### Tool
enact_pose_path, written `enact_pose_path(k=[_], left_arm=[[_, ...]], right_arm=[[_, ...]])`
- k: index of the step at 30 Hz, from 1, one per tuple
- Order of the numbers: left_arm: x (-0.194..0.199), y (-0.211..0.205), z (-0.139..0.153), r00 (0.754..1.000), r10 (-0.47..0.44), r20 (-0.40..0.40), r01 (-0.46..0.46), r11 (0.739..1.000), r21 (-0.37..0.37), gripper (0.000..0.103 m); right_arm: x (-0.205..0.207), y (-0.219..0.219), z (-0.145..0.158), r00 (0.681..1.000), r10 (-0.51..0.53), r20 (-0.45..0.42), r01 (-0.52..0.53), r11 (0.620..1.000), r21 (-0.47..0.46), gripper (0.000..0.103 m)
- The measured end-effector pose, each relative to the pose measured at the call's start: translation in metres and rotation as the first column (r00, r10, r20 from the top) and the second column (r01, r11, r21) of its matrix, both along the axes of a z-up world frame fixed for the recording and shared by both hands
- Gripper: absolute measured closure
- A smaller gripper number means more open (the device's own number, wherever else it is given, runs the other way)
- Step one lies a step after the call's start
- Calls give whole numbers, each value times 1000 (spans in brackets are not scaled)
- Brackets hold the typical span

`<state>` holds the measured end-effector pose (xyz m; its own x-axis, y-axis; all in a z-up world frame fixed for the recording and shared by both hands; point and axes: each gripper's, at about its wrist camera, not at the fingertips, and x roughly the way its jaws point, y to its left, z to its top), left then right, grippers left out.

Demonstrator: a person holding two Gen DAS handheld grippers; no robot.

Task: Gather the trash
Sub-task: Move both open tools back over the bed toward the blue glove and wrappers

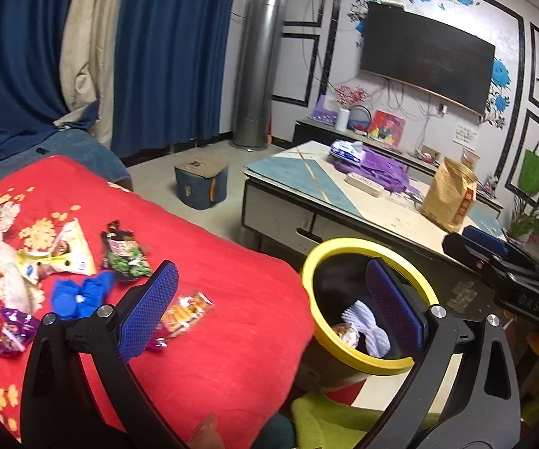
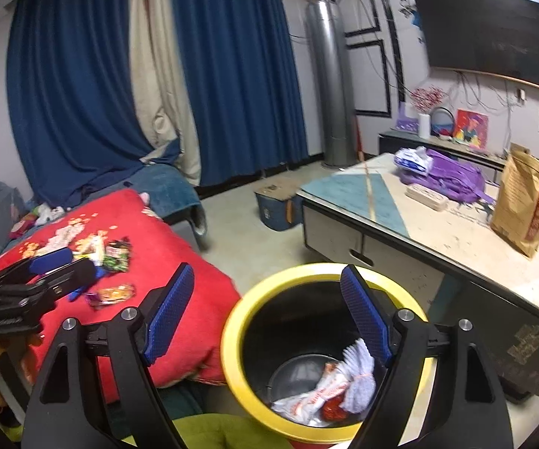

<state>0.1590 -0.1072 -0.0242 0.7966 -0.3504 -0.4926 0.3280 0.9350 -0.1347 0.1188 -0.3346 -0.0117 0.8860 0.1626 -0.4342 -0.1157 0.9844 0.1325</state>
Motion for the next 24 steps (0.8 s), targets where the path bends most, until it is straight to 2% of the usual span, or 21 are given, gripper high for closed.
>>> enact_pose_path(k=[4,24], left_arm=[[-1,13,4,999,34,14,-34,999,-4,11],[-3,73,23,981,185,63,-183,982,-44,11]], right_arm=[[-5,20,6,998,56,22,-55,998,-11,24],[-15,104,11,963,270,-4,-269,958,-99,24]])
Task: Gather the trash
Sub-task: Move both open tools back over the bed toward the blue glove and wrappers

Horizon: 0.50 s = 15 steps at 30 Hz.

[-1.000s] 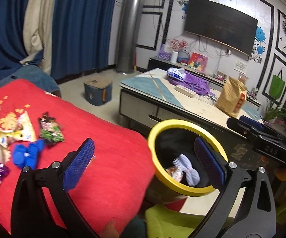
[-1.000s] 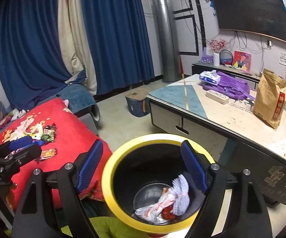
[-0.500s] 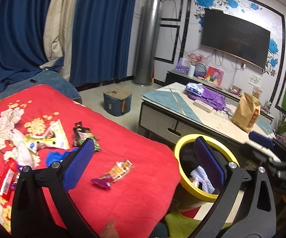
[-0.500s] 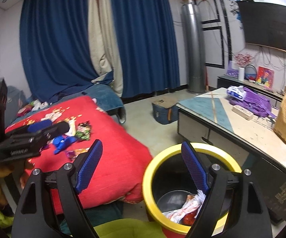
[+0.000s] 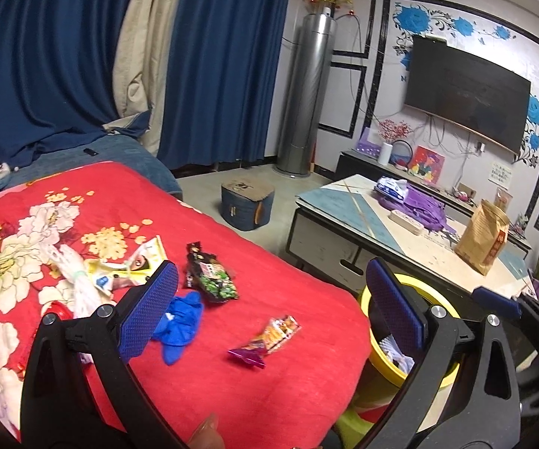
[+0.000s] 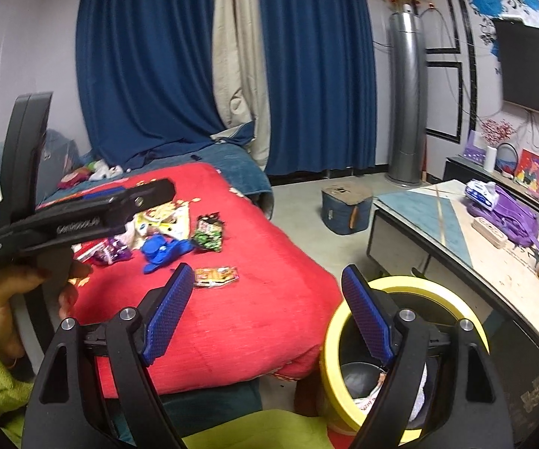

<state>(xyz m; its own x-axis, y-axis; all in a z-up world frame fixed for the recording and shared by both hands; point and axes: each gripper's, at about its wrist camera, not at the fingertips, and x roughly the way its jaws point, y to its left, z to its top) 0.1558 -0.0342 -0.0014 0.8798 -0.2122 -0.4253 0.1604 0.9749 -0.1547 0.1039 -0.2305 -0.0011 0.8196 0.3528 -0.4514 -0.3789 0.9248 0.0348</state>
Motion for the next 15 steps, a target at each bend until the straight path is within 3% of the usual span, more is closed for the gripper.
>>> enact_pose_path(k=[15], left_arm=[[5,46,2,994,106,-6,-106,994,-11,11]], right_arm=[[14,53,-12,995,90,-48,-91,995,-35,24]])
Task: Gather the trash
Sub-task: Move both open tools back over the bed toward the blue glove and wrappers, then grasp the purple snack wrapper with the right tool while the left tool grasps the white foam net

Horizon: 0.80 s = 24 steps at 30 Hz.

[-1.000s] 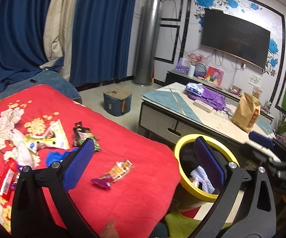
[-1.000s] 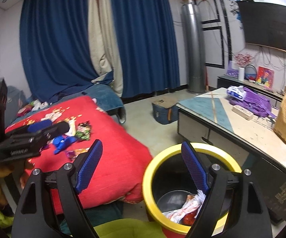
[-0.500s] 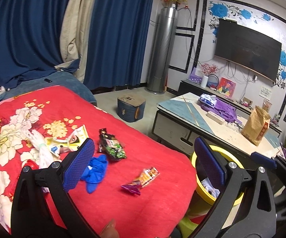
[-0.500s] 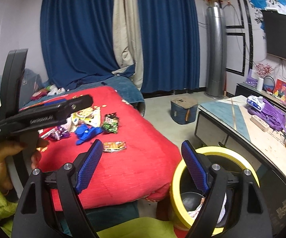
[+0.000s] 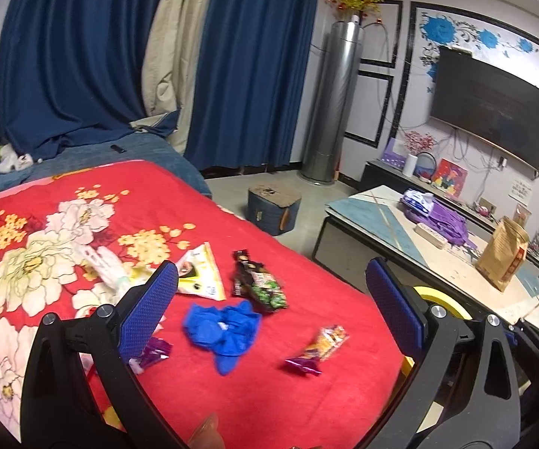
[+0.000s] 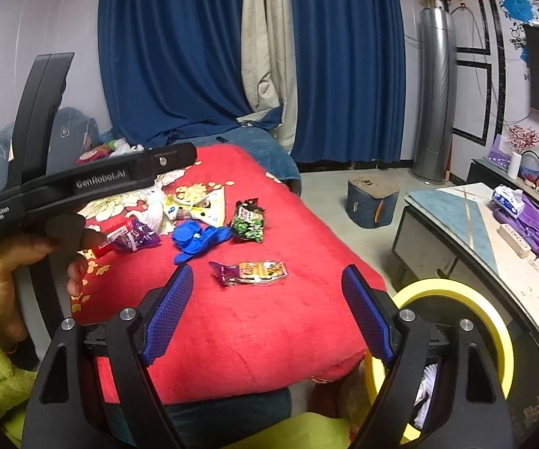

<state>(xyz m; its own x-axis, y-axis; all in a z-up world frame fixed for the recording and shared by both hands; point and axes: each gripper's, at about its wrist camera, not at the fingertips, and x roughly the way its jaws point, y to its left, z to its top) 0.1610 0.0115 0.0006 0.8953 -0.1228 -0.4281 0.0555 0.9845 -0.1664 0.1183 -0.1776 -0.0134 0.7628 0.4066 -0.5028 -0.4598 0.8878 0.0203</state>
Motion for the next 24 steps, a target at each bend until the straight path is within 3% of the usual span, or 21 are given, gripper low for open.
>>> enact_pose_path(k=[10,24], left_arm=[[10,49,-9,993,109,-54,-110,994,-15,11],[27,84,-26,977,165,-138,-169,985,-18,11]], right_arm=[[21,34,-20,997,70,-38,-71,997,-41,26],[50,79,-54,991,109,-78,-120,981,-154,31]])
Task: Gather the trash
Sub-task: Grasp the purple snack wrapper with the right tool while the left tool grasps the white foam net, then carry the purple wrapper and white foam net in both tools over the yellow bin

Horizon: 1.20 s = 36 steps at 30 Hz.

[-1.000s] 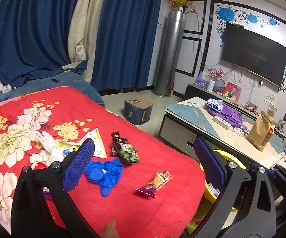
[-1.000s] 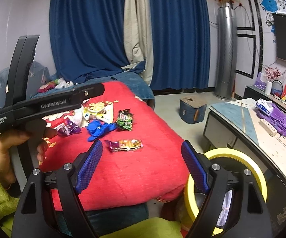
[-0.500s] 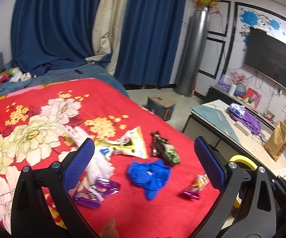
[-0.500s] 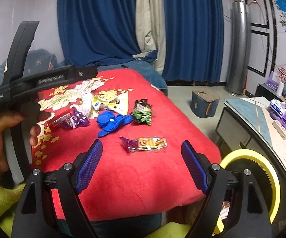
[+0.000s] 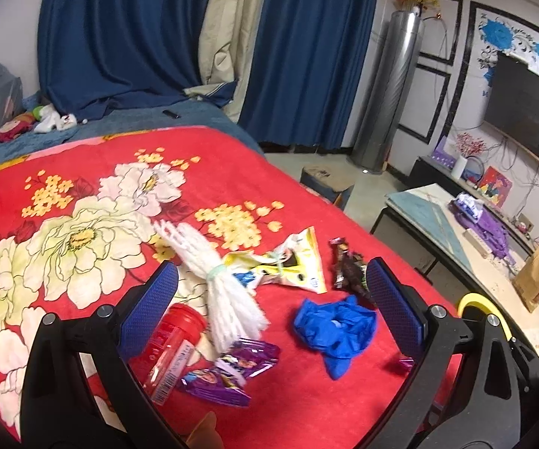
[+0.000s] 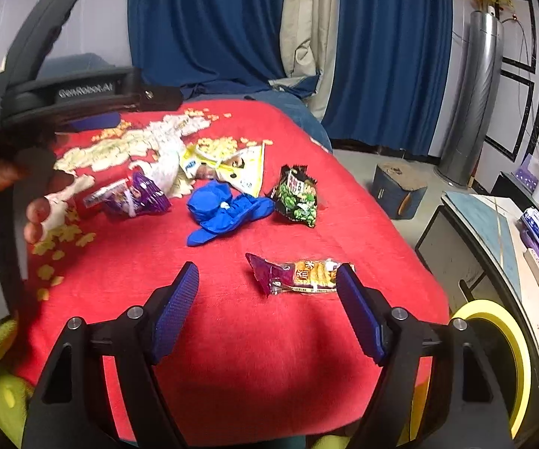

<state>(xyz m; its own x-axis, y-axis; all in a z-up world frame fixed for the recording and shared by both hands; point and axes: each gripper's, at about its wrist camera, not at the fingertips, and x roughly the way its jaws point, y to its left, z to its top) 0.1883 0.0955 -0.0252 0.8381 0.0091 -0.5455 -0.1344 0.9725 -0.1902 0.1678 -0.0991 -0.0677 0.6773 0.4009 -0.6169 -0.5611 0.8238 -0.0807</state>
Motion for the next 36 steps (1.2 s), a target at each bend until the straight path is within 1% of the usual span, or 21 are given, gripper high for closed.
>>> enact_pose_path(k=[2,5,7,8,9,10,11,13,16,17,18,19,20,21,22,24,25,28,33,36], left_arm=[[6,6,-5,1000,12,-25,-12,1000,-11,11],[14,16,-18,997,25,-68,-28,998,-53,12],[18,19,-24,995,30,-93,-36,997,-63,23],[21,21,-28,994,32,-106,-40,997,-66,24],[23,22,-31,992,33,-118,-42,996,-76,28],[25,23,-34,991,32,-128,-43,996,-84,33],[27,24,-36,990,32,-137,-44,995,-88,34],[31,24,-40,987,30,-155,-45,995,-94,42],[35,26,-45,984,34,-173,-53,993,-105,50],[35,27,-46,984,36,-177,-56,992,-109,52],[36,27,-47,983,37,-180,-59,992,-114,57],[35,28,-48,983,37,-182,-59,991,-118,65],[35,28,-49,982,37,-184,-59,991,-120,69],[34,28,-50,981,36,-188,-60,991,-120,76],[33,28,-51,981,38,-191,-62,991,-120,80],[31,29,-51,981,40,-190,-66,989,-133,83],[30,29,-51,981,41,-189,-68,988,-137,86],[24,33,-47,986,55,-160,-80,985,-154,90],[16,38,-37,991,59,-117,-81,978,-191,94],[10,38,-29,995,55,-83,-71,979,-193,95]], right_arm=[[7,5,-6,1000,-1,-15,1,1000,-9,32],[15,8,-12,1000,-3,-24,3,1000,-19,33],[21,9,-16,999,-11,-33,10,1000,-13,34],[24,9,-17,999,-14,-40,14,1000,-8,35],[26,9,-18,999,-17,-45,16,1000,-6,36],[28,9,-20,999,-19,-50,19,1000,-7,39],[29,9,-21,998,-20,-55,19,1000,-8,42],[32,9,-26,997,-22,-71,22,1000,-13,53],[32,5,-28,997,-26,-74,26,1000,-5,61],[31,4,-28,997,-24,-73,24,1000,-1,62],[30,3,-28,997,-22,-71,22,1000,2,65],[28,2,-28,998,-20,-67,20,1000,4,67],[27,1,-27,998,-18,-63,18,1000,6,68],[25,0,-27,998,-16,-60,17,1000,8,70],[23,-1,-27,998,-15,-58,16,1000,11,71],[22,-1,-26,998,-15,-60,16,1000,18,73],[22,-1,-26,998,-15,-61,16,1000,21,74],[20,-4,-26,998,-16,-66,19,999,36,77],[16,-6,-24,998,-13,-62,16,999,52,81],[13,-9,-19,999,-9,-51,13,997,73,83]])
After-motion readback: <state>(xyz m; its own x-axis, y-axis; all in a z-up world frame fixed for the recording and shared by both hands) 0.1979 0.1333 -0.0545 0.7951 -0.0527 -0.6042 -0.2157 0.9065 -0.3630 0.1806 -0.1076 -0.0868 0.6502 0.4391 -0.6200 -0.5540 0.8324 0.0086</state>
